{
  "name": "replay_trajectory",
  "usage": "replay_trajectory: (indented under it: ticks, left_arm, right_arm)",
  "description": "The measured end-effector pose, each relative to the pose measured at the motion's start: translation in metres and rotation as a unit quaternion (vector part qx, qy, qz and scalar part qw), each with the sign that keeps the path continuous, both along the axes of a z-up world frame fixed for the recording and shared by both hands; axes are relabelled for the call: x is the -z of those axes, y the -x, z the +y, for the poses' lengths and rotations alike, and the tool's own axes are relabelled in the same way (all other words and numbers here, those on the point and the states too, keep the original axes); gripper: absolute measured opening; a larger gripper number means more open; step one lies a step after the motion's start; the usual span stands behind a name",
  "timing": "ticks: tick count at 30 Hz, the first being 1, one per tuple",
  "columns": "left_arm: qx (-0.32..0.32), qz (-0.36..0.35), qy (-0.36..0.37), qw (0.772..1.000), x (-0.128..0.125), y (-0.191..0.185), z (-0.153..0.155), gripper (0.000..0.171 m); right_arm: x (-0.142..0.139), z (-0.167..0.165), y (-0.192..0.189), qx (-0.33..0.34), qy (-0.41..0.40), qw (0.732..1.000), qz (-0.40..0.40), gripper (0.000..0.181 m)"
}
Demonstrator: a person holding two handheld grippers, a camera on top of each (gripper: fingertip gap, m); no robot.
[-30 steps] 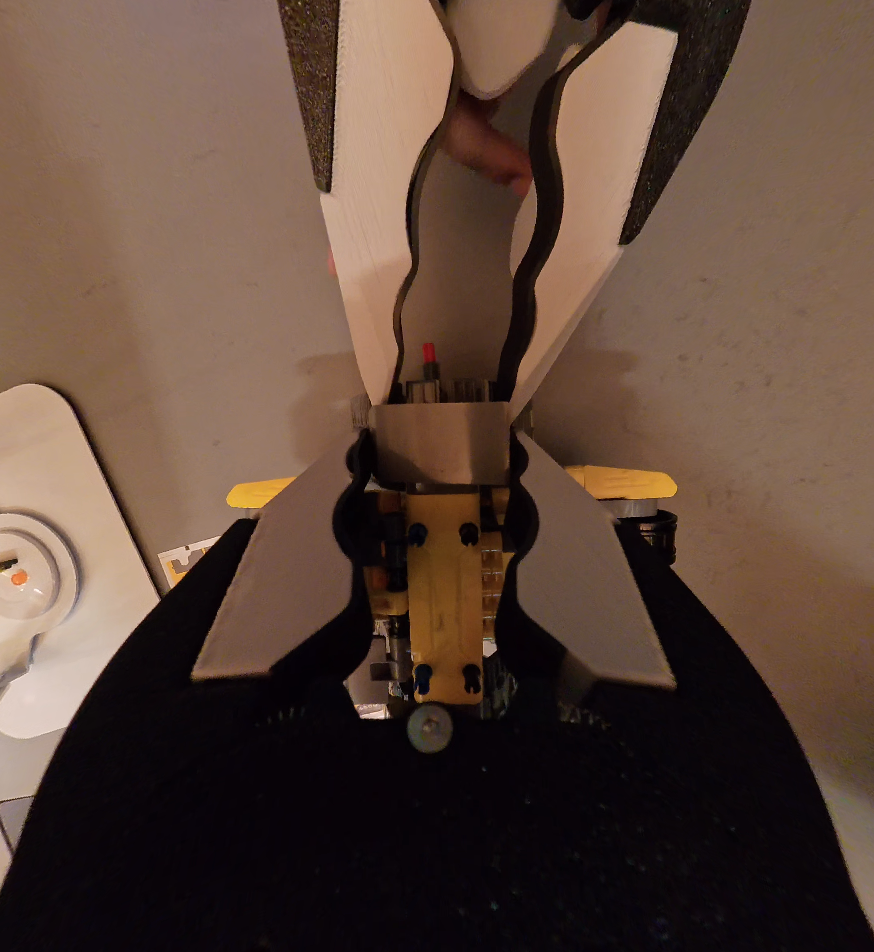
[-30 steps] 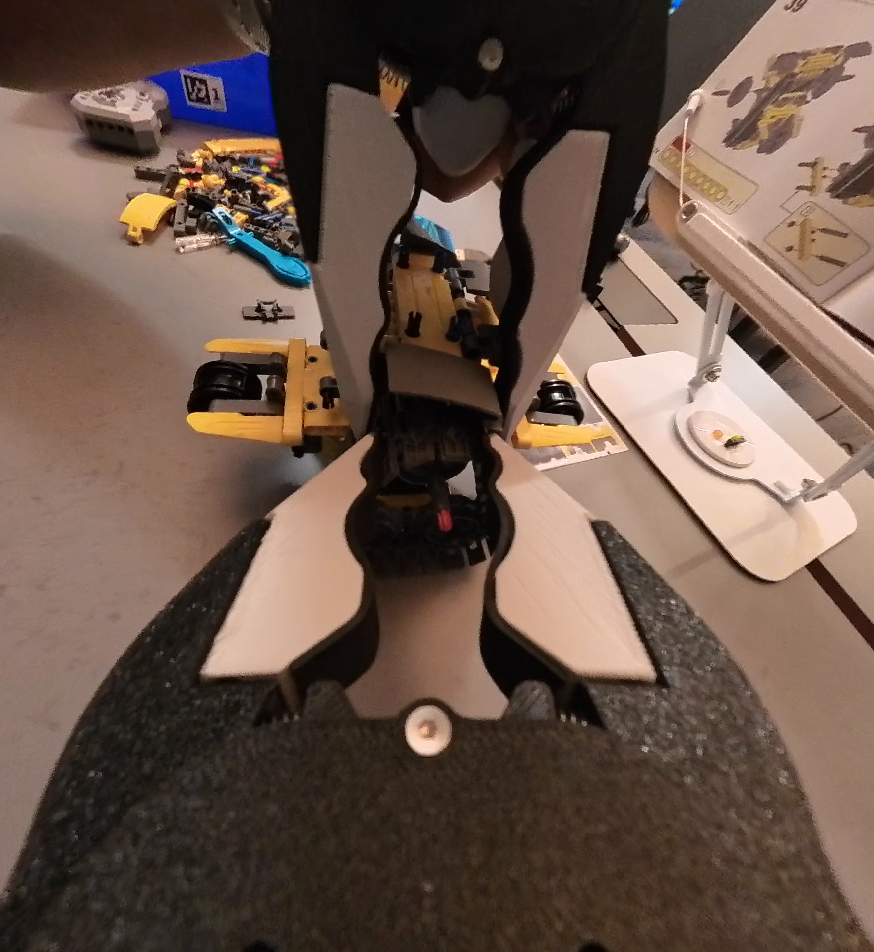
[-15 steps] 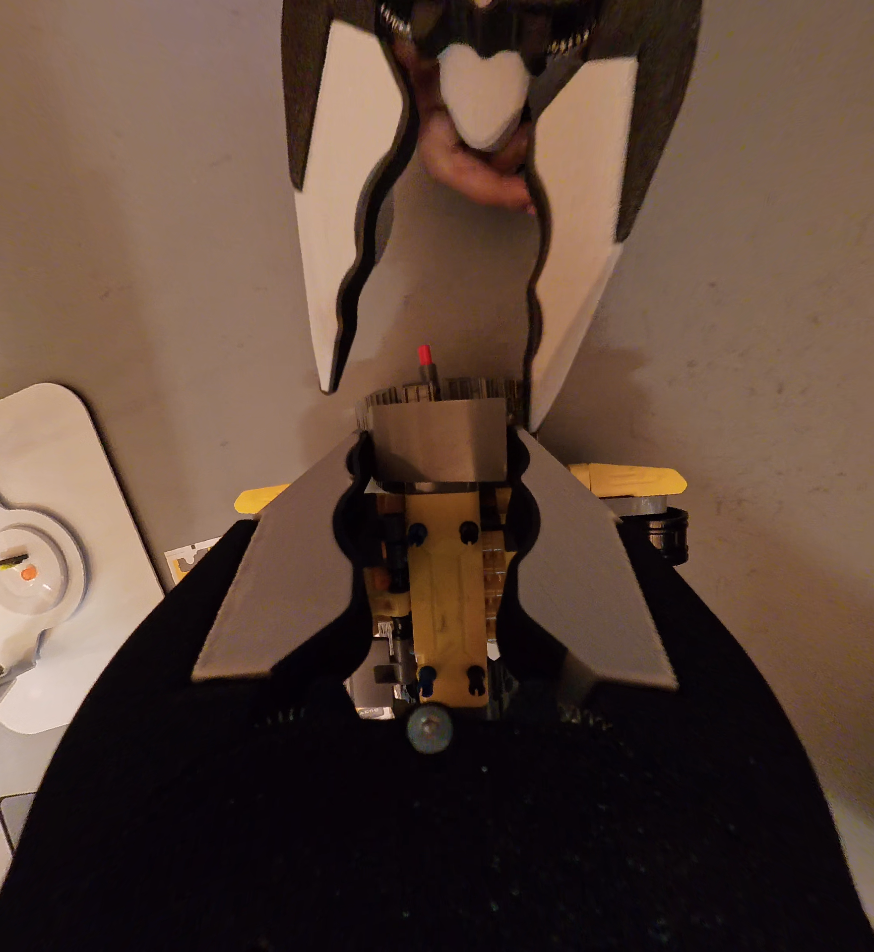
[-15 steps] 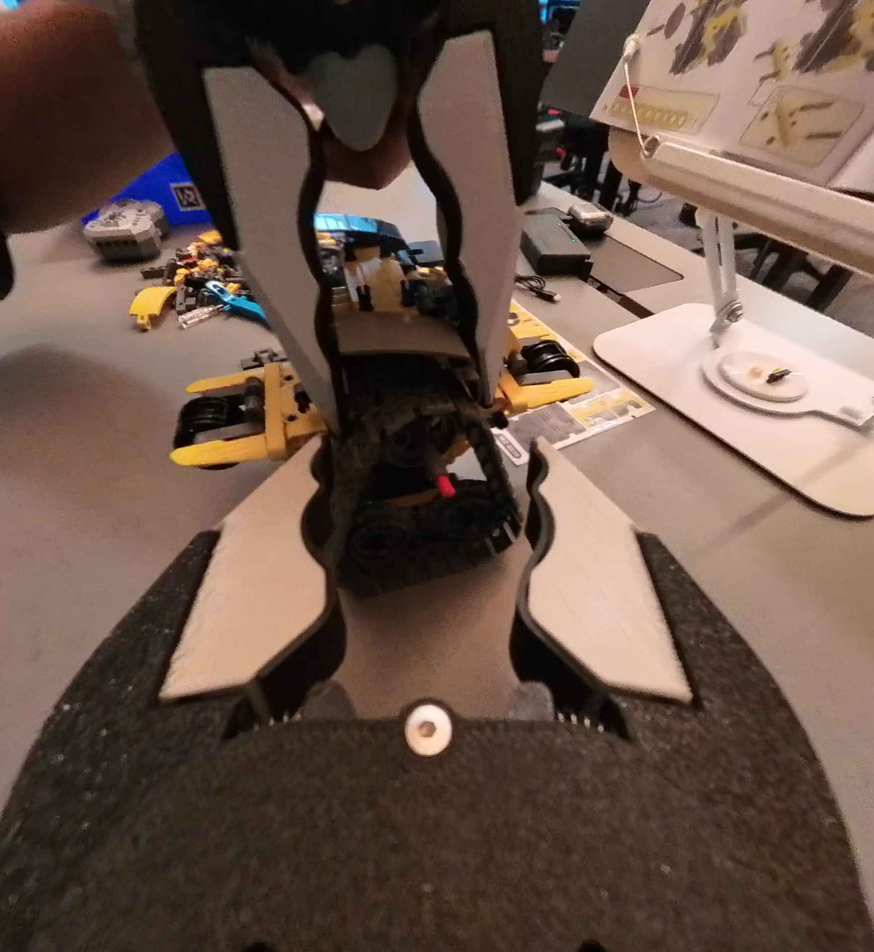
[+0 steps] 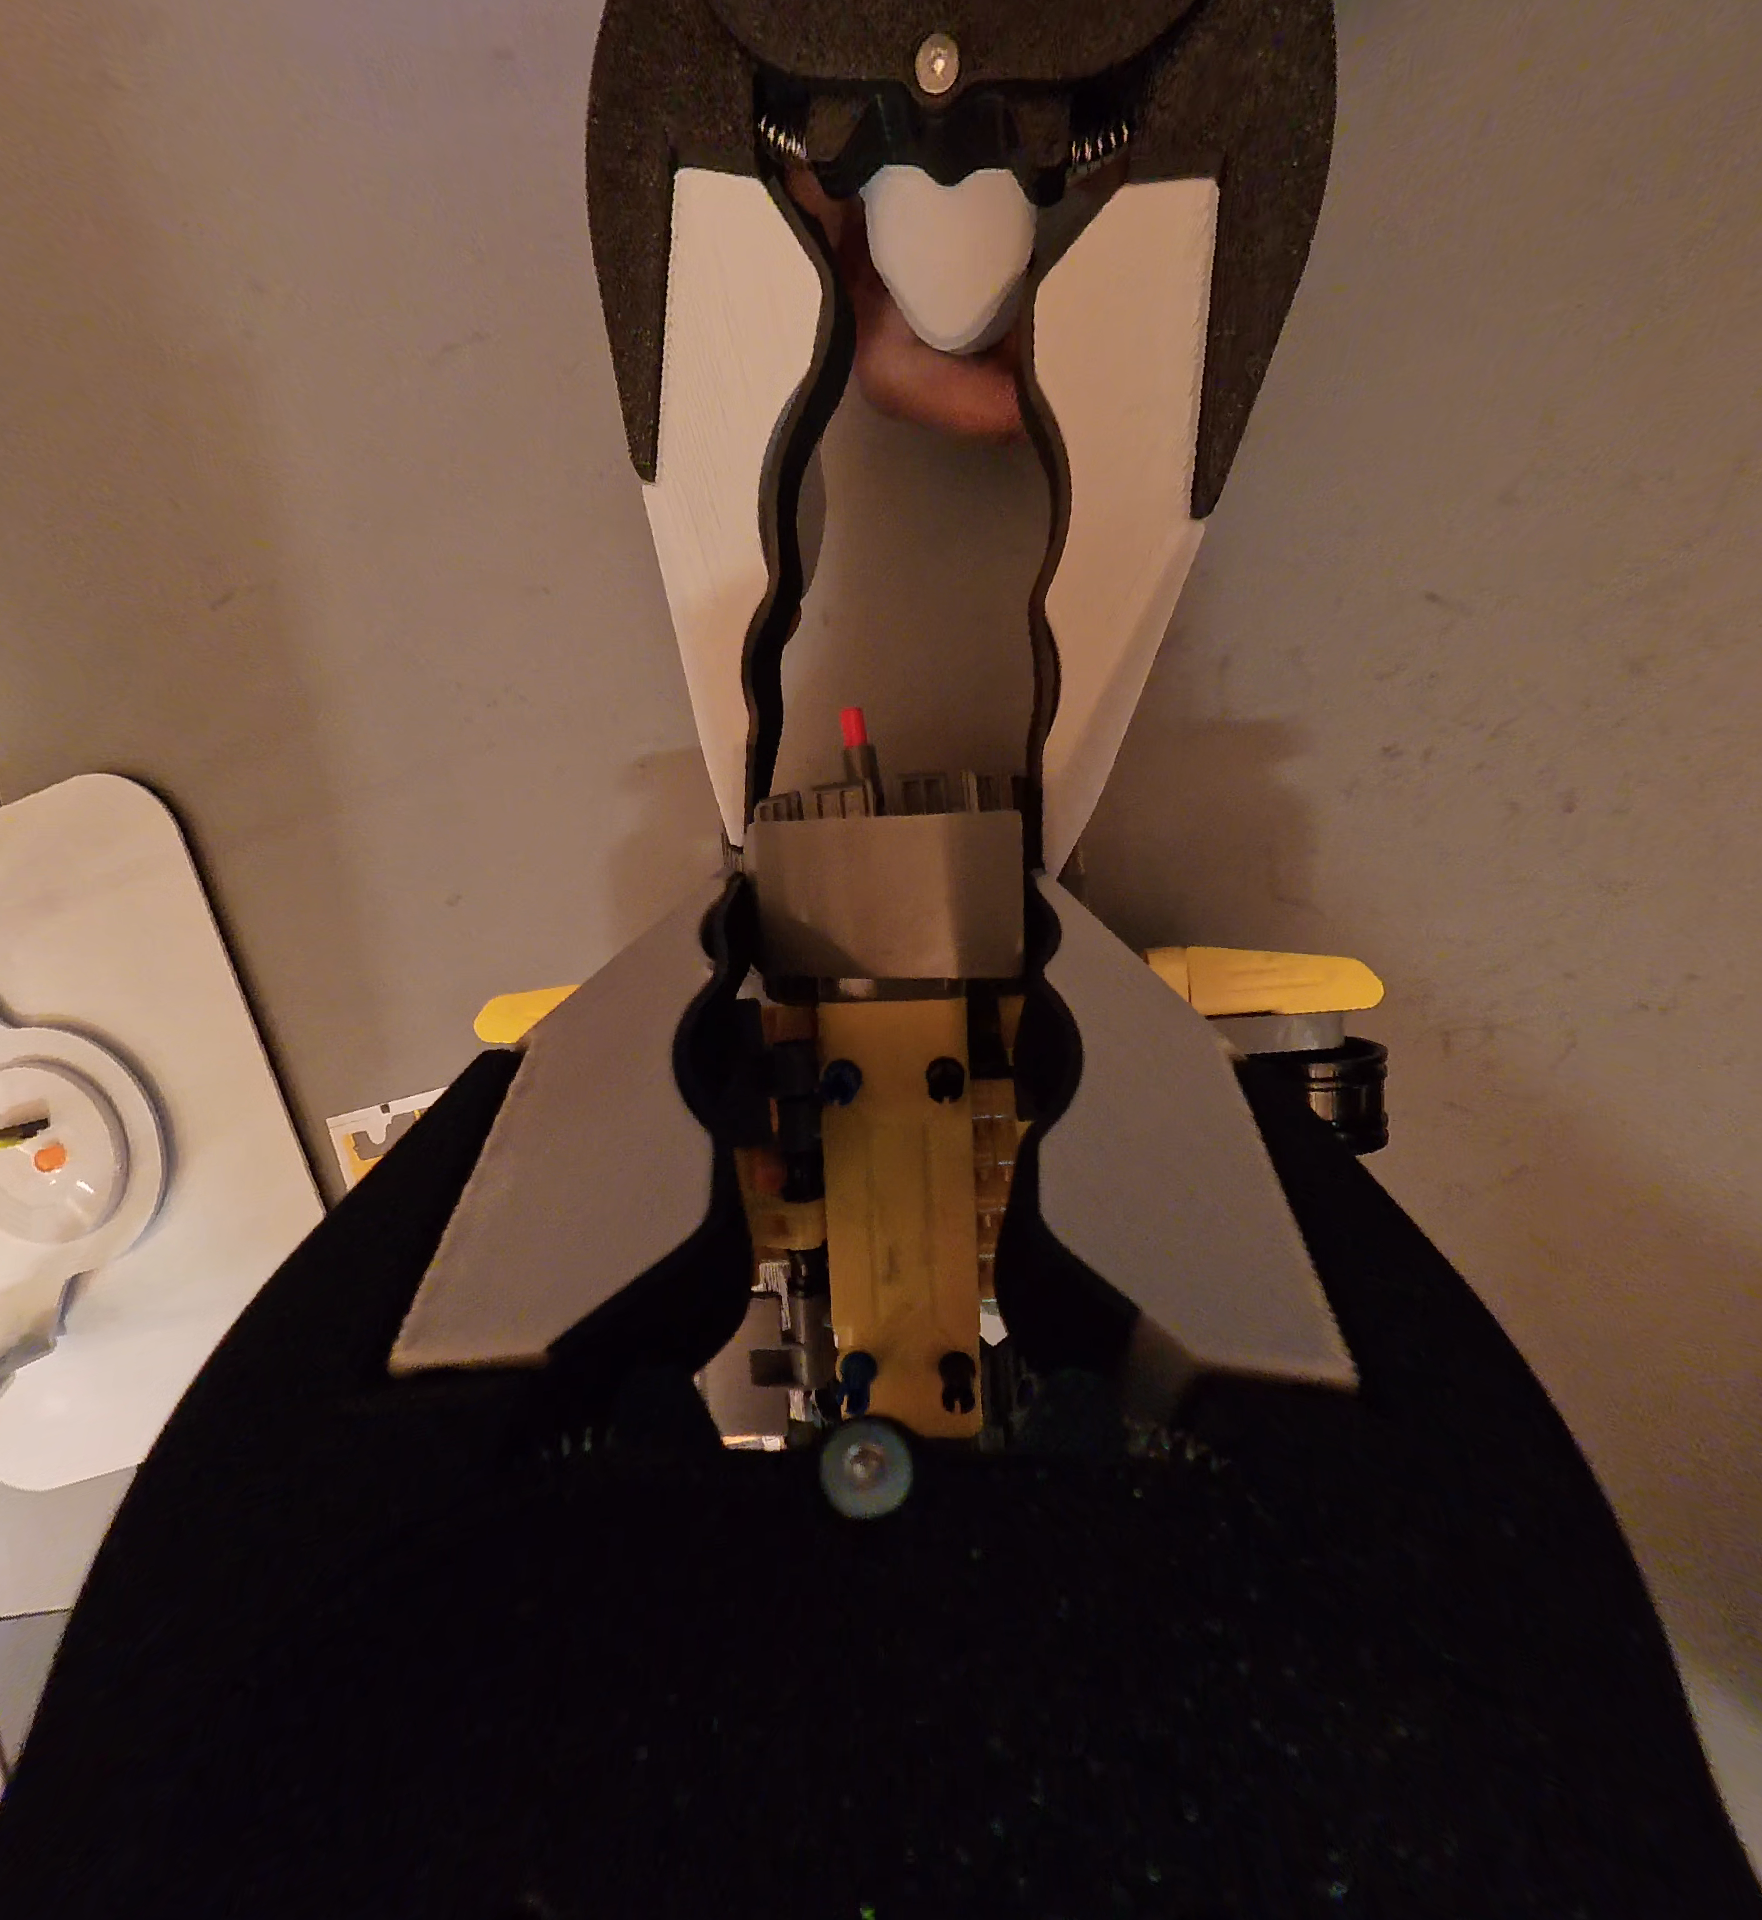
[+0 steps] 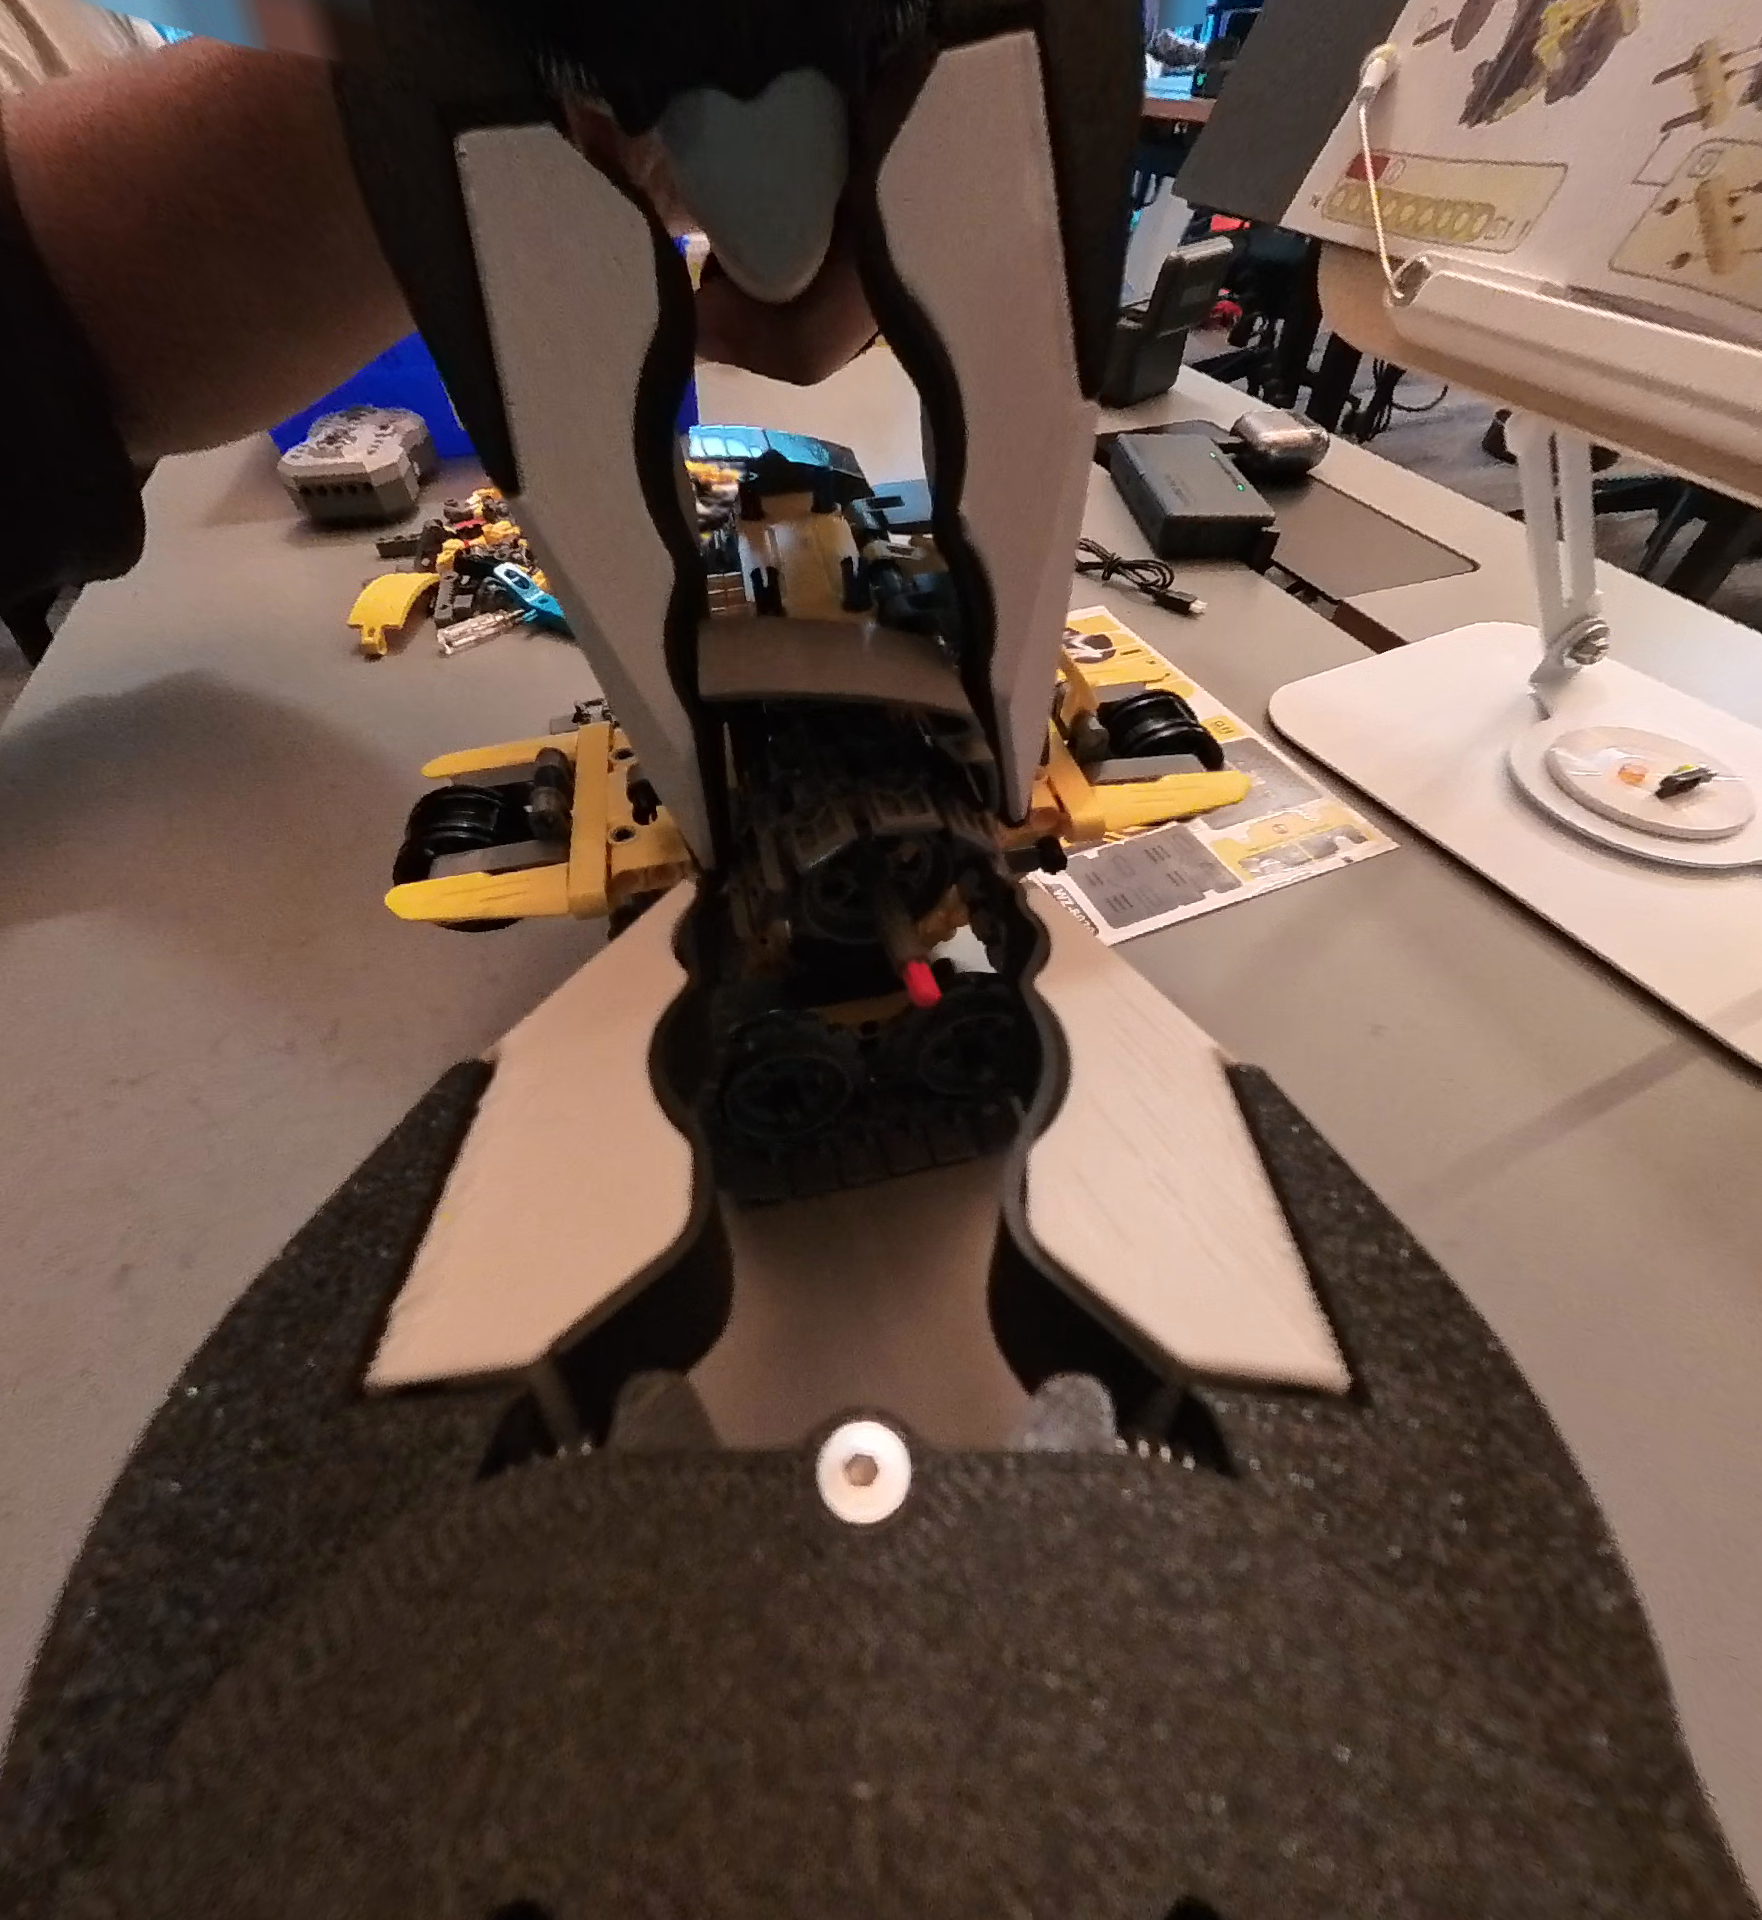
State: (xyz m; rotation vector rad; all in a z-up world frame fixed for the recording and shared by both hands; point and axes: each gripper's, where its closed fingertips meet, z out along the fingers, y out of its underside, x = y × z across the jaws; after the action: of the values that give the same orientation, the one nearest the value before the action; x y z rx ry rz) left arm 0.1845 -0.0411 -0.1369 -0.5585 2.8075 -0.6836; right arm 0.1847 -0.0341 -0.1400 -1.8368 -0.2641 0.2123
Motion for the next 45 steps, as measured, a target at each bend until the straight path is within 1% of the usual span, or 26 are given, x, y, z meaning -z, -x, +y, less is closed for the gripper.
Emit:
replay_trajectory:
  ticks: [6,17,24,26,30,37,41,45]
  left_arm:
    - [-0.002,0.0,0.001,1.0,0.0003,-0.0008,0.0,0.046]
    - [-0.004,0.0,0.009,1.0,-0.001,-0.0008,-0.0003,0.045]
    - [0.008,0.0,0.0,1.0,-0.0006,0.002,-0.0016,0.045]
    - [0.014,-0.007,-0.006,1.0,0.0001,0.0019,-0.0013,0.044]
    - [0.014,-0.009,-0.012,1.0,0.0003,0.0024,-0.0017,0.044]
    - [0.012,-0.009,-0.015,1.0,0.0012,0.0024,0.0,0.048]
    - [0.017,-0.024,-0.005,1.0,0.0006,0.0019,-0.0009,0.05]
    - [0.024,-0.053,-0.02,0.998,-0.0002,0.0018,-0.0024,0.053]
  right_arm:
    - [0.0008,0.0002,-0.0007,0.0,0.008,1.0,-0.007,0.051]
    - [0.0021,-0.0001,-0.0012,-0.001,0.034,0.999,0.015,0.048]
    - [0.0037,-0.0011,-0.0009,-0.012,0.051,0.999,0.011,0.048]
    - [0.0053,-0.0013,-0.0013,-0.013,0.055,0.998,0.004,0.044]
    - [0.0056,-0.002,-0.0006,-0.017,0.054,0.998,-0.002,0.046]
    - [0.005,-0.0022,0.0002,0.001,0.057,0.998,-0.018,0.049]
    - [0.0045,-0.0027,0.0001,0.009,0.041,0.999,-0.019,0.05]
    - [0.0045,-0.0038,0.0005,0.012,0.035,0.999,-0.031,0.052]
